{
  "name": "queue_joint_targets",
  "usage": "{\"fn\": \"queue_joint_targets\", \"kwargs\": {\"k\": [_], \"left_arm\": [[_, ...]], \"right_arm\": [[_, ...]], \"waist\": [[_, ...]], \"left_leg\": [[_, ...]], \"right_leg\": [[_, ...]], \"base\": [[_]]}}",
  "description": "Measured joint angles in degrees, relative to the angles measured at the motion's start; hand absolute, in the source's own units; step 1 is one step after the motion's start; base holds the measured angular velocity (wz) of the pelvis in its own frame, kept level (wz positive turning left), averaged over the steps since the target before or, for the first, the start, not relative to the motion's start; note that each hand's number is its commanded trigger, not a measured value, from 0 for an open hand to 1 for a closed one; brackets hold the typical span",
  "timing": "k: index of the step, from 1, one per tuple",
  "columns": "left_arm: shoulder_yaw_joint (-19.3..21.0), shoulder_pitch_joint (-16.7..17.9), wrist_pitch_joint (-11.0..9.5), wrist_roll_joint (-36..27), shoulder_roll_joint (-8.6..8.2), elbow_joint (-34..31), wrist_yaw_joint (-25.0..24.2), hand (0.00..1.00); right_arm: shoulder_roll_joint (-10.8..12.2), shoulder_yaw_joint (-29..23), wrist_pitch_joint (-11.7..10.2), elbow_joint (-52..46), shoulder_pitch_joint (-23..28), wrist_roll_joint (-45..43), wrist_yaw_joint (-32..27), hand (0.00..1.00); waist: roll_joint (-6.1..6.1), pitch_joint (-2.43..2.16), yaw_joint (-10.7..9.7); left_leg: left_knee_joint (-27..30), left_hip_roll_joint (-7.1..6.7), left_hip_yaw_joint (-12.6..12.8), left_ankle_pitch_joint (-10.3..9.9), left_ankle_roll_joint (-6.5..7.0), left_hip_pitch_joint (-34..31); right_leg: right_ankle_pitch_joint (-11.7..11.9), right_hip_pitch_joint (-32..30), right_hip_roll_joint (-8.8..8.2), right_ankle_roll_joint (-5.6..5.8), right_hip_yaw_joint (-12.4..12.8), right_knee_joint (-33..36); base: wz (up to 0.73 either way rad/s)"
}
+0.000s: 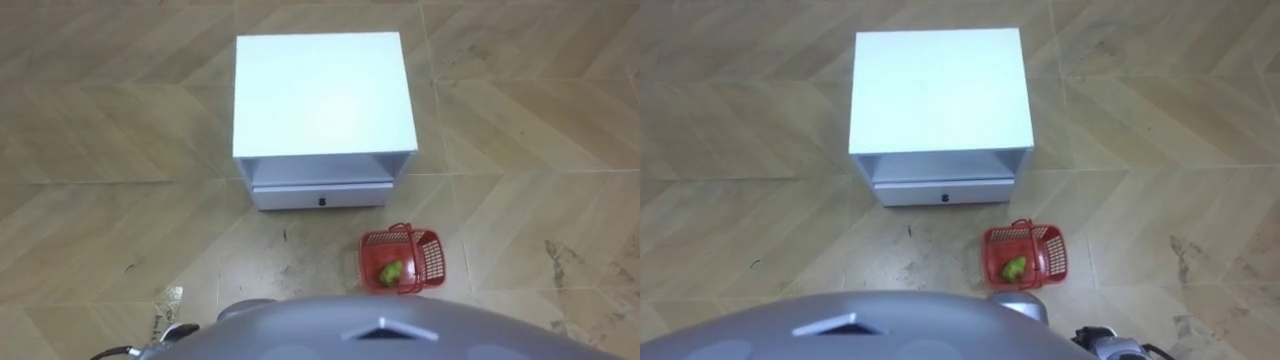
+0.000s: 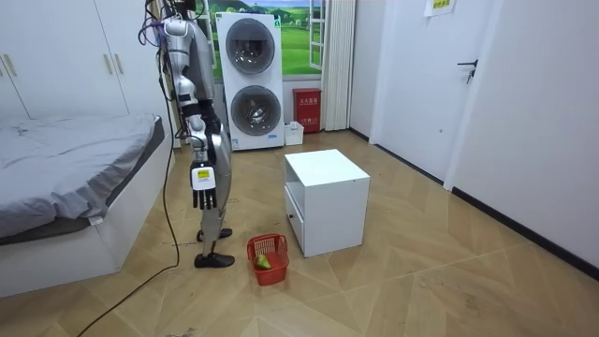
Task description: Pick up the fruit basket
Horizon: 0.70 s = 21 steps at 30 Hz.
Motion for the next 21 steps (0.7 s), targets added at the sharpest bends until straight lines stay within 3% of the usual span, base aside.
{"fn": "queue_joint_targets", "kwargs": {"k": [8,13,14,15,16,17,18,19,20,21], "left_arm": [[0.0,-1.3,-1.6,-0.2,0.15,0.5,1.0,0.0],[0.2,-5.0,-3.2,-0.1,0.67,2.8,1.7,0.0],[0.6,-5.8,-3.8,-0.1,0.75,3.8,2.1,0.0],[1.7,-6.5,-4.7,-0.1,0.73,4.4,2.2,0.0],[2.9,-7.3,-5.6,0.0,1.4,4.4,2.3,0.0],[3.1,-7.3,-6.0,-0.1,1.9,4.3,2.3,0.0],[3.5,-7.2,-6.5,-0.4,2.85,4.3,2.4,0.0],[3.5,-7.1,-6.5,-1.1,3.52,3.6,2.6,0.0],[3.5,-6.9,-6.5,-1.3,3.66,3.5,2.7,0.0],[3.5,-6.8,-6.5,-3.3,3.91,3.5,3.1,0.0]], "right_arm": [[0.0,-2.6,-0.7,-1.1,-0.7,1.6,-2.4,0.0],[-0.3,-3.5,-1.5,-2.6,-3.0,5.0,-6.2,0.0],[-0.3,-3.6,-1.6,-3.2,-4.2,5.1,-6.8,0.0],[-0.3,-4.8,-1.3,-4.7,-4.7,5.5,-7.2,0.0],[0.0,-6.0,-1.6,-5.1,-5.0,6.8,-7.7,0.0],[0.1,-6.3,-1.5,-5.1,-4.8,7.7,-7.8,0.0],[0.1,-6.8,-1.6,-5.1,-4.9,9.6,-8.1,0.0],[-0.4,-6.7,-2.3,-5.1,-6.3,11.0,-8.5,0.0],[-0.6,-6.7,-3.1,-5.0,-7.6,11.9,-8.8,0.0],[-1.1,-6.6,-5.3,-5.1,-10.9,14.3,-9.5,0.0]], "waist": [[1.05,0.07,-0.4],[0.6,0.23,-0.4],[0.62,0.18,-0.7],[2.03,-0.41,-1.0],[1.29,0.34,-1.7],[0.53,0.27,-1.5],[-1.16,0.18,-0.6],[-2.45,-0.26,1.3],[-2.63,-0.34,1.9],[-2.48,-0.1,2.3]], "left_leg": [[2.0,-0.16,0.3,-0.1,0.29,-2.4],[7.4,-1.45,2.9,-0.3,0.9,-9.6],[8.2,-1.72,3.6,0.0,1.53,-12.3],[8.3,-0.31,5.5,0.1,2.84,-15.2],[9.3,-0.13,7.5,0.3,3.4,-17.4],[9.4,-0.39,8.5,0.4,3.64,-17.9],[9.6,-1.22,10.4,0.5,4.12,-18.9],[10.8,-1.48,12.1,0.4,4.53,-21.3],[12.1,-1.13,12.5,0.3,4.75,-22.6],[15.2,0.08,12.6,0.1,5.01,-25.9]], "right_leg": [[-0.5,-4.1,-0.77,-0.17,0.1,5.3],[-0.8,-12.1,-2.41,-0.21,0.6,10.8],[-0.3,-13.6,-2.68,0.19,0.8,9.5],[0.5,-15.5,-2.12,0.55,1.0,9.5],[-2.0,-18.0,-3.5,0.28,-0.3,19.0],[-3.1,-18.5,-4.74,0.2,-1.0,24.3],[-3.6,-18.4,-6.86,0.19,-1.4,33.6],[-2.7,-17.7,-8.3,-0.04,-1.2,39.4],[-1.7,-16.8,-8.57,-0.12,-1.4,40.0],[1.2,-13.7,-8.97,-0.74,-2.5,38.1]], "base": [[-0.01],[-0.17],[-0.07],[0.19],[0.37],[0.53],[0.14],[-0.1],[-0.38],[-0.34]]}}
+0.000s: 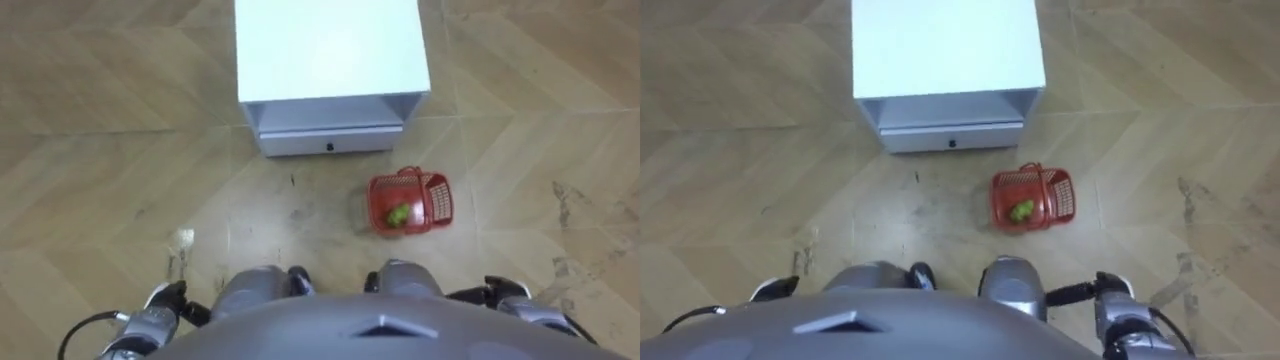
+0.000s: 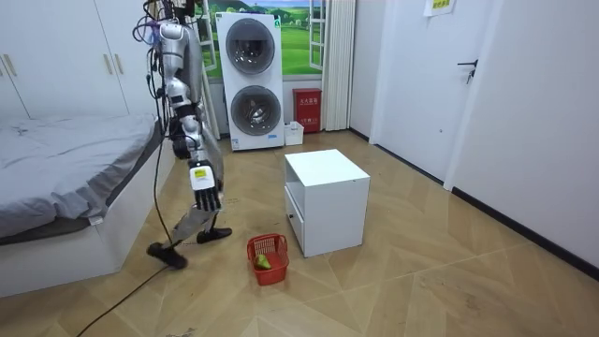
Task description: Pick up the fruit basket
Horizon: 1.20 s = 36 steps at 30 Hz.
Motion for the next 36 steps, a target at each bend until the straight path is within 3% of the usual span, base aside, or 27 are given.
{"fn": "queue_joint_targets", "kwargs": {"k": [1,3,4,5,7,8,9,10,12,13,16,20,22,27,32,36], "left_arm": [[0.0,-0.1,0.0,-2.0,0.44,0.0,0.5,0.0],[-0.1,-1.0,-0.1,-4.5,1.23,0.0,1.7,0.0],[-0.1,-1.6,-0.3,-5.4,1.42,0.0,2.2,0.0],[-0.2,-2.7,-0.9,-7.0,1.71,0.4,3.2,0.0],[-1.3,-4.4,-2.7,-8.9,1.79,1.1,4.2,0.0],[-1.7,-4.9,-3.0,-9.5,1.83,1.8,4.3,0.0],[-3.9,-6.0,-3.6,-11.7,2.3,3.8,4.4,0.0],[-4.7,-6.4,-3.8,-13.0,2.47,4.4,4.4,0.0],[-6.3,-7.1,-3.9,-16.7,2.67,6.1,5.0,0.0],[-6.3,-7.2,-3.8,-17.0,2.71,6.1,5.1,0.0],[-7.0,-6.7,-4.6,-17.0,3.61,7.4,5.9,0.0],[-9.5,-5.8,-5.5,-18.3,4.35,7.3,7.4,0.0],[-11.1,-5.1,-6.1,-18.9,4.54,7.3,8.0,0.0],[-12.4,-4.1,-7.2,-19.4,4.58,7.0,8.2,0.0],[-13.7,-3.8,-8.3,-19.3,4.76,7.3,9.1,0.0],[-14.3,-1.4,-9.2,-19.3,4.84,7.4,8.9,0.0]], "right_arm": [[0.0,0.1,-2.1,0.0,-2.8,2.1,-0.6,0.0],[0.1,1.1,-3.8,-0.9,-8.0,3.8,-1.4,0.0],[0.0,1.1,-4.1,-1.1,-9.5,4.3,-1.6,0.0],[0.0,1.1,-4.5,-1.8,-12.3,5.1,-2.2,0.0],[-0.6,1.1,-4.6,-4.1,-15.4,5.5,-3.6,0.0],[-0.8,1.1,-4.7,-4.5,-16.1,5.5,-4.0,0.0],[-1.1,1.1,-4.7,-5.2,-17.8,5.8,-4.6,0.0],[-1.3,1.1,-4.7,-5.8,-18.2,6.3,-4.7,0.0],[-2.7,1.1,-4.9,-9.4,-18.4,7.9,-6.0,0.0],[-2.8,1.1,-4.9,-10.1,-18.4,8.2,-6.2,0.0],[-3.5,1.0,-6.7,-11.2,-18.9,8.7,-6.2,0.0],[-3.5,1.1,-6.7,-11.2,-18.9,12.3,-6.2,0.0],[-3.5,1.1,-6.7,-11.2,-19.0,14.1,-5.8,0.0],[-3.8,1.0,-6.7,-11.8,-18.9,14.6,-5.0,0.0],[-4.0,1.1,-7.0,-12.7,-18.6,14.5,-4.7,0.0],[-5.1,1.2,-7.2,-12.5,-17.7,14.5,-4.1,0.0]], "waist": [[0.16,0.18,0.2],[0.21,0.25,0.9],[0.2,0.28,0.7],[0.09,0.32,0.7],[-0.17,0.3,1.0],[-0.29,0.33,1.2],[-0.87,0.73,2.0],[-1.13,0.83,2.2],[-1.71,1.23,2.5],[-1.85,1.27,2.6],[-2.41,1.68,3.8],[-2.84,1.91,2.9],[-2.98,1.94,2.1],[-4.6,2.04,-1.2],[-6.27,1.86,-2.2],[-6.7,2.0,-2.4]], "left_leg": [[2.6,1.2,0.1,0.0,0.02,-3.6],[6.9,2.85,0.0,0.0,0.01,-9.6],[8.7,3.26,-0.1,0.0,0.0,-11.7],[12.0,3.87,-0.4,0.0,-0.05,-15.5],[18.2,3.82,-2.7,-0.5,-0.72,-22.1],[19.7,3.78,-3.1,-0.6,-0.82,-23.5],[23.0,3.88,-3.4,-1.8,-0.77,-26.5],[25.2,3.92,-3.3,-2.5,-0.61,-28.0],[35.9,3.81,-3.1,-6.6,0.81,-33.4],[38.5,3.81,-3.1,-8.1,0.58,-34.4],[52.6,3.8,-2.5,-14.5,2.06,-40.4],[63.2,2.7,-1.4,-18.8,3.71,-44.3],[68.0,1.57,-1.3,-20.7,3.92,-45.9],[72.9,-1.34,-0.4,-21.5,4.35,-48.8],[74.1,-1.57,-0.5,-21.3,3.25,-48.9],[75.7,-1.62,-0.7,-21.6,1.66,-49.4]], "right_leg": [[2.2,3.0,-0.63,0.5,-1.1,-4.2],[4.2,5.7,-1.35,1.72,-1.8,-10.6],[2.9,6.4,-1.35,2.75,-1.7,-12.6],[-2.4,6.4,-0.79,4.95,-1.9,-14.4],[-11.1,3.0,-0.57,4.87,-1.7,-10.8],[-12.9,1.9,-0.79,5.02,-1.7,-9.0],[-16.6,-1.4,-1.83,5.33,-1.3,-2.9],[-18.3,-2.8,-2.6,5.38,-1.0,0.7],[-22.1,-9.5,-5.67,4.87,0.5,18.1],[-22.6,-10.8,-6.36,5.09,1.1,22.0],[-23.5,-16.6,-9.76,4.66,4.3,41.9],[-24.3,-18.7,-12.13,4.95,7.5,55.3],[-24.6,-18.7,-12.27,4.85,9.2,60.8],[-24.6,-18.5,-12.79,4.86,10.9,68.2],[-25.3,-17.5,-12.79,4.79,10.5,70.1],[-25.7,-17.4,-12.06,4.06,11.3,72.8]], "base": [[-0.29],[-0.18],[0.05],[0.14],[0.22],[0.11],[0.0],[0.13],[0.3],[0.16],[0.16],[0.29],[0.31],[0.39],[0.13],[0.05]]}}
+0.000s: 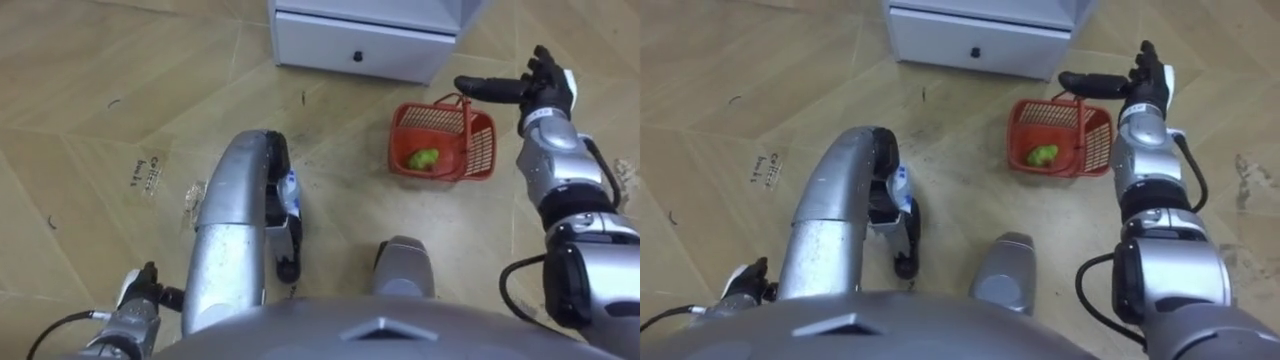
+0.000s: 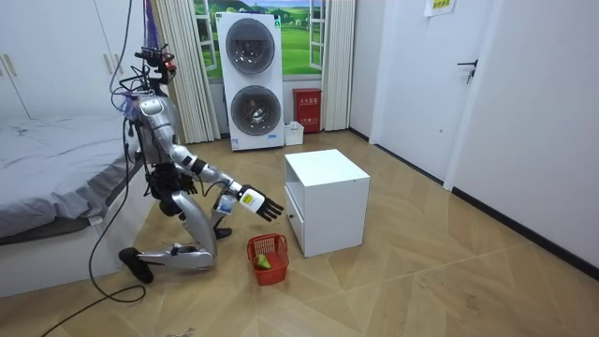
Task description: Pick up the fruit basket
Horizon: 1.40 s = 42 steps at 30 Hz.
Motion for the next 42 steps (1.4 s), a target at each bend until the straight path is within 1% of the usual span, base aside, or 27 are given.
{"fn": "queue_joint_targets", "kwargs": {"k": [1,2,4,5,6,7,8,10,13,15,16,17,18,20,21,22,24,25,27,28,32,34,38,42], "left_arm": [[-1.1,0.3,0.0,0.0,0.39,0.1,-0.2,0.0],[-1.8,0.4,0.0,0.0,0.64,0.1,-0.3,0.0],[-3.4,0.9,0.1,-0.1,1.33,0.4,-1.3,0.0],[-4.0,1.1,0.1,-0.2,1.52,0.4,-1.4,0.0],[-4.5,1.3,0.2,-0.2,1.28,0.3,-1.6,0.0],[-4.8,1.4,0.3,-0.2,0.83,0.2,-1.9,0.0],[-5.3,1.8,0.3,-0.2,0.81,0.2,-2.5,0.0],[-5.9,2.6,0.4,0.0,0.71,0.2,-2.5,0.0],[-6.3,3.0,0.4,0.0,0.69,0.2,-2.6,0.0],[-7.2,2.9,0.3,-0.1,0.7,0.2,-2.6,0.0],[-7.3,2.8,0.3,-0.2,0.69,0.2,-2.7,0.0],[-7.5,2.6,0.3,-0.8,0.69,0.2,-2.8,0.0],[-7.9,2.4,0.2,-1.1,0.71,0.2,-2.9,0.0],[-9.2,2.3,0.2,-1.5,0.63,0.0,-3.3,0.0],[-10.4,2.3,0.2,-2.2,0.58,0.0,-3.7,0.0],[-10.8,2.3,0.2,-2.2,0.58,0.0,-3.9,0.0],[-11.9,2.3,0.2,-2.4,0.57,-0.1,-4.2,0.0],[-12.4,2.3,0.2,-3.2,0.58,-0.1,-4.4,0.0],[-12.8,2.3,0.2,-3.4,0.57,-0.5,-4.8,0.0],[-12.8,2.4,0.3,-3.4,0.6,-1.2,-4.9,0.0],[-13.0,2.5,0.3,-3.4,0.61,-2.1,-5.1,0.0],[-13.4,2.8,0.3,-3.4,0.67,-2.8,-5.2,0.0],[-14.8,3.7,0.3,-3.4,0.83,-4.3,-5.5,0.0],[-15.5,3.7,0.2,-3.5,0.83,-5.0,-5.5,0.0]], "right_arm": [[-0.7,0.7,0.0,0.2,0.3,0.0,0.1,0.0],[-1.0,1.0,0.0,0.4,0.3,0.1,0.2,0.0],[-2.0,2.7,0.0,0.4,0.3,0.3,0.5,0.0],[-2.2,3.1,0.0,0.4,0.3,0.5,0.5,0.0],[-3.1,3.8,-0.1,0.4,0.1,0.5,0.6,0.0],[-3.5,4.3,-0.1,0.5,-0.2,0.6,0.5,0.0],[-3.6,5.1,-0.2,0.5,-0.3,0.5,0.4,0.0],[-4.0,5.7,-0.2,1.6,-0.3,0.3,0.5,0.0],[-5.0,5.7,-0.2,2.1,-0.3,0.2,0.5,0.0],[-6.4,6.2,-0.2,2.5,-0.4,0.5,0.5,0.0],[-6.6,6.2,-0.2,2.9,-0.7,0.5,0.6,0.0],[-7.1,6.1,-0.3,4.5,-1.5,0.5,0.5,0.0],[-7.5,6.1,-0.3,5.2,-1.7,0.6,0.5,0.0],[-8.0,6.2,-0.3,5.4,-1.9,1.3,0.5,0.0],[-8.4,6.8,-0.6,6.1,-2.2,1.7,0.5,0.0],[-8.5,7.1,-0.7,6.4,-2.2,1.9,0.5,0.0],[-8.6,8.4,-0.7,6.9,-2.2,3.4,0.8,0.0],[-8.8,9.1,-0.7,6.9,-2.2,4.3,1.1,0.0],[-9.1,9.8,-0.7,7.0,-2.2,5.0,1.2,0.0],[-9.3,10.2,-0.8,7.9,-2.2,5.5,1.2,0.0],[-9.5,11.2,-0.9,10.2,-2.2,7.0,1.3,0.0],[-9.9,11.3,-0.9,10.8,-2.2,8.3,1.8,0.0],[-10.8,12.2,-0.9,11.5,-2.4,10.5,3.0,0.0],[-11.4,13.2,-1.0,13.2,-2.5,12.0,3.7,0.0]], "waist": [[-0.31,0.13,-0.1],[-0.46,0.21,-0.1],[-0.92,0.26,0.0],[-1.0,0.25,0.0],[-0.43,0.47,0.1],[-0.04,0.76,0.5],[0.27,0.62,0.7],[0.31,0.59,0.6],[0.39,0.55,0.7],[0.53,0.54,1.1],[0.63,0.59,1.2],[0.84,0.74,1.5],[0.96,0.76,1.8],[1.71,1.17,2.0],[2.47,1.3,2.0],[2.75,1.23,2.2],[3.51,1.16,2.6],[3.59,1.13,2.7],[3.95,1.06,2.9],[4.17,1.15,3.0],[4.34,1.11,3.2],[4.55,1.03,3.3],[4.89,1.14,3.6],[5.64,1.04,4.8]], "left_leg": [[0.6,-0.47,0.0,0.2,-0.59,-0.7],[0.9,-0.53,0.0,0.3,-0.86,-1.2],[2.7,-0.65,0.0,0.5,-2.12,-3.6],[3.3,-0.68,0.0,0.5,-2.5,-4.1],[4.7,-0.26,-0.8,0.6,-3.07,-5.6],[4.8,-0.25,-1.5,0.7,-3.84,-6.4],[4.4,-0.44,-1.9,1.3,-4.97,-7.2],[3.9,-0.44,-2.5,1.8,-5.95,-7.9],[3.7,-0.46,-2.8,2.0,-6.35,-8.1],[3.7,-0.28,-2.8,2.0,-6.37,-8.1],[3.7,-0.27,-2.8,2.0,-6.37,-8.1],[3.7,-0.19,-2.8,2.0,-6.37,-8.1],[3.6,-0.08,-2.6,2.1,-6.4,-8.3],[3.5,-0.05,-2.6,2.2,-6.53,-8.6],[3.5,0.09,-2.4,2.2,-6.52,-8.7],[3.5,0.26,-2.3,2.2,-6.51,-8.8],[3.0,0.59,-1.6,2.4,-6.58,-8.9],[2.6,0.59,-1.0,2.6,-6.64,-8.9],[2.3,0.58,-0.5,3.0,-6.84,-9.3],[2.2,0.57,-0.5,3.3,-6.84,-9.5],[1.9,0.58,-0.5,3.5,-7.07,-9.6],[2.0,0.63,-0.5,3.5,-7.07,-9.6],[2.0,0.69,-0.5,3.5,-7.06,-9.7],[2.1,0.87,-0.6,3.5,-7.06,-10.3]], "right_leg": [[-0.4,0.0,0.0,-0.41,0.1,1.2],[-0.7,-0.1,0.12,-0.68,0.2,1.8],[-2.5,-0.4,0.39,-1.17,0.2,4.6],[-3.0,-0.4,0.55,-1.21,0.3,5.4],[-3.6,-0.6,1.66,-1.62,0.3,7.1],[-3.7,-1.3,2.53,-1.59,0.4,7.3],[-3.8,-2.5,2.78,-1.74,0.8,7.8],[-3.8,-3.6,3.38,-1.85,0.7,8.3],[-3.8,-3.9,3.58,-1.86,0.7,8.5],[-3.9,-4.4,3.67,-1.74,0.8,8.5],[-3.9,-4.4,3.68,-1.72,0.8,8.5],[-3.9,-4.5,3.72,-1.69,0.8,8.6],[-3.9,-4.9,3.66,-1.68,1.0,8.8],[-3.9,-5.3,3.58,-1.68,1.1,9.0],[-4.0,-5.6,3.53,-1.7,1.1,9.1],[-4.0,-5.8,3.5,-1.76,1.2,9.2],[-4.1,-6.8,3.14,-1.88,2.3,9.6],[-4.1,-7.5,2.63,-1.85,3.0,9.7],[-4.2,-8.1,2.32,-1.84,3.5,10.1],[-4.3,-8.2,2.32,-1.71,3.5,10.1],[-4.3,-8.4,2.38,-1.76,3.5,10.2],[-4.3,-8.4,2.4,-1.76,3.5,10.3],[-4.3,-8.5,2.47,-1.76,3.5,10.3],[-4.3,-9.1,2.77,-1.76,3.6,10.4]], "base": [[0.2],[0.25],[0.22],[0.15],[0.0],[-0.08],[-0.1],[0.0],[0.0],[0.0],[0.0],[0.0],[0.0],[0.0],[0.0],[-0.07],[-0.08],[-0.03],[0.02],[0.05],[0.01],[0.0],[0.0],[0.0]]}}
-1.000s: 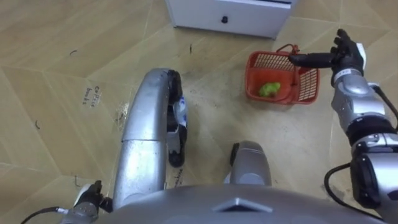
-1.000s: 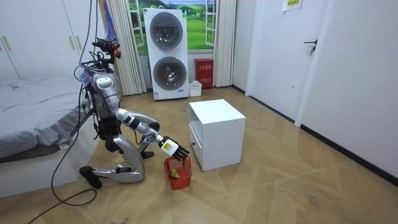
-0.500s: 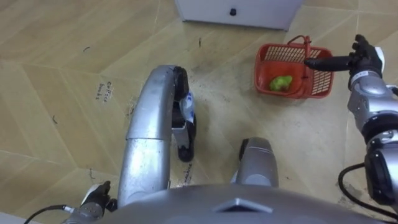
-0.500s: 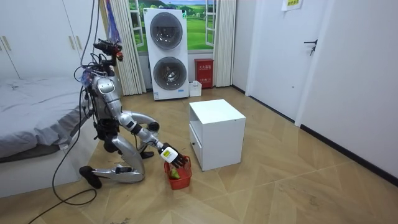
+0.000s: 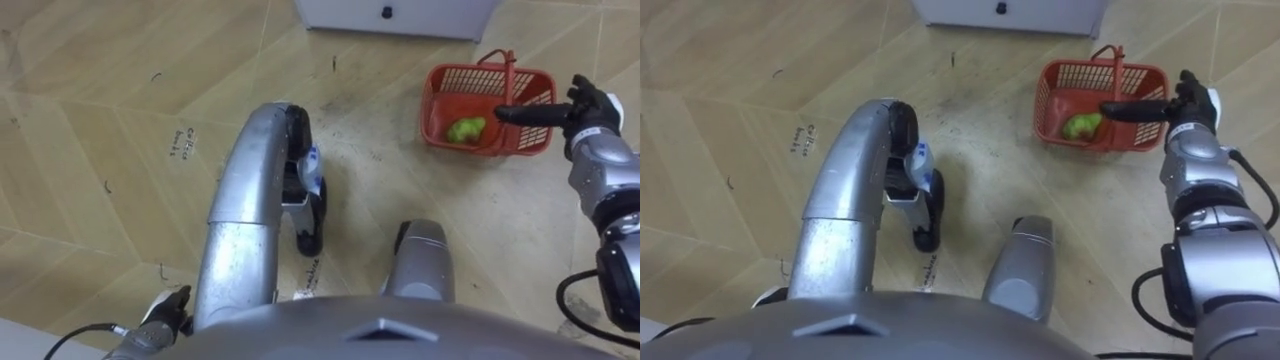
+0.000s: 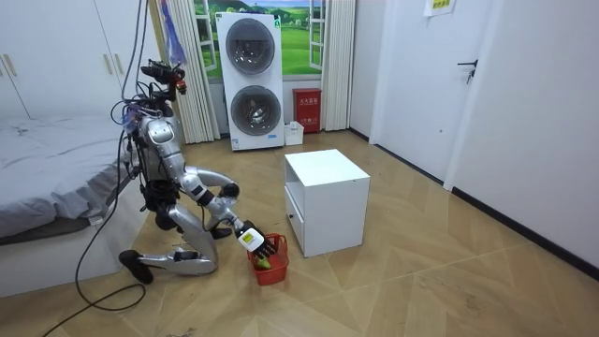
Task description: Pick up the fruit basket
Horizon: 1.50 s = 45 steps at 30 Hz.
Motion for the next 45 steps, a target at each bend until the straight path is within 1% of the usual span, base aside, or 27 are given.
{"fn": "queue_joint_targets", "kwargs": {"k": [2,7,13,16,21,26,27,28,30,31,37,38,42,45], "left_arm": [[0.0,0.1,0.0,-0.9,0.0,-0.1,-0.2,0.0],[0.0,0.2,0.0,-2.1,0.01,-0.9,-1.4,0.0],[-0.1,0.2,0.1,-2.1,0.04,-1.1,-2.8,0.0],[-0.2,0.3,0.4,-2.1,0.06,-1.0,-4.0,0.0],[-0.2,0.2,0.6,-2.1,0.06,-1.0,-5.0,0.0],[-0.2,0.2,0.7,-2.2,0.07,-1.0,-5.9,0.0],[-0.2,0.2,0.7,-2.2,0.07,-1.0,-6.0,0.0],[-0.2,0.2,0.7,-2.2,0.07,-1.0,-6.0,0.0],[-0.2,0.2,0.7,-2.2,0.07,-0.9,-6.0,0.0],[-0.2,0.2,0.7,-2.2,0.07,-0.9,-6.0,0.0],[-0.2,0.3,0.7,-2.2,0.07,-0.9,-6.1,0.0],[-0.3,0.3,0.8,-2.4,0.07,-0.9,-6.1,0.0],[-1.5,0.3,1.6,-4.1,0.06,-0.8,-6.1,0.0],[-1.8,0.1,1.6,-5.3,0.06,-0.8,-6.6,0.0]], "right_arm": [[0.0,0.2,0.0,0.1,0.0,0.5,0.4,0.0],[0.0,0.7,0.0,0.1,0.0,1.6,2.1,0.0],[-0.1,1.3,0.0,0.9,0.0,1.8,3.5,0.0],[-0.1,1.4,0.0,1.7,0.0,1.8,3.9,0.0],[-0.1,1.8,0.0,2.1,0.0,1.7,4.8,0.0],[-0.2,2.4,0.0,2.1,0.0,1.7,5.7,0.0],[-0.3,2.4,0.0,2.1,0.0,1.7,5.9,0.06],[-0.4,2.4,0.0,2.2,0.0,1.7,6.1,0.51],[-0.5,2.4,0.0,2.4,0.0,1.7,6.3,0.97],[-0.5,2.4,0.0,2.5,0.0,1.7,6.3,1.0],[-0.5,2.5,0.0,2.9,0.0,1.6,6.9,1.0],[-0.5,2.5,0.0,3.4,0.0,1.4,7.1,1.0],[-0.4,5.1,0.4,5.2,0.2,1.2,7.6,1.0],[-0.3,5.6,0.5,6.3,0.2,1.0,7.6,1.0]], "waist": [[0.24,0.01,0.5],[0.26,0.03,1.7],[0.41,0.0,1.7],[0.49,-0.01,2.0],[0.58,-0.04,3.1],[0.58,-0.02,3.4],[0.64,-0.05,3.4],[0.67,-0.07,3.5],[0.77,-0.13,3.6],[0.8,-0.14,3.7],[0.98,-0.16,4.4],[1.15,-0.14,4.4],[1.36,-0.17,4.5],[1.45,-0.22,4.5]], "left_leg": [[0.1,0.2,0.0,0.0,0.0,-0.4],[0.0,0.22,0.0,0.0,-0.02,-0.7],[0.0,0.11,0.0,0.0,-0.02,-1.2],[-0.1,0.17,0.2,0.0,0.01,-1.5],[-0.4,0.38,0.7,0.0,0.01,-1.5],[-0.7,0.6,0.9,0.1,-0.12,-1.4],[-0.8,0.61,1.0,0.1,-0.1,-1.3],[-0.8,0.61,1.2,0.2,0.02,-1.3],[-0.8,0.61,1.2,0.2,0.07,-1.2],[-0.8,0.61,1.2,0.2,0.09,-1.2],[-0.8,0.62,1.2,0.2,0.15,-1.2],[-0.8,0.62,1.2,0.3,0.2,-1.2],[-0.7,0.7,1.2,0.3,0.24,-1.2],[-0.7,0.7,1.2,0.3,0.24,-1.3]], "right_leg": [[0.0,-0.5,0.11,0.0,0.1,0.1],[0.0,-1.0,0.08,0.01,0.0,0.1],[0.0,-1.2,-0.06,0.01,-0.4,0.1],[0.0,-1.8,-0.23,0.01,-0.4,0.1],[0.0,-2.3,-0.46,0.01,0.0,0.1],[0.0,-2.4,-0.57,0.01,-0.1,0.1],[0.0,-2.4,-0.72,0.01,-0.1,0.1],[0.0,-2.4,-0.85,0.01,-0.1,0.1],[0.0,-2.4,-0.91,0.01,-0.1,0.1],[0.0,-2.4,-0.92,0.01,-0.1,0.1],[0.0,-2.3,-0.94,0.01,-0.2,0.2],[0.0,-2.2,-0.93,0.01,-0.3,0.2],[0.0,-2.1,-0.86,0.01,-0.4,0.2],[0.0,-2.2,-0.91,0.01,-0.4,0.2]], "base": [[0.0],[0.0],[0.01],[0.0],[0.0],[0.0],[0.0],[0.0],[0.0],[0.0],[0.0],[0.0],[0.0],[0.0]]}}
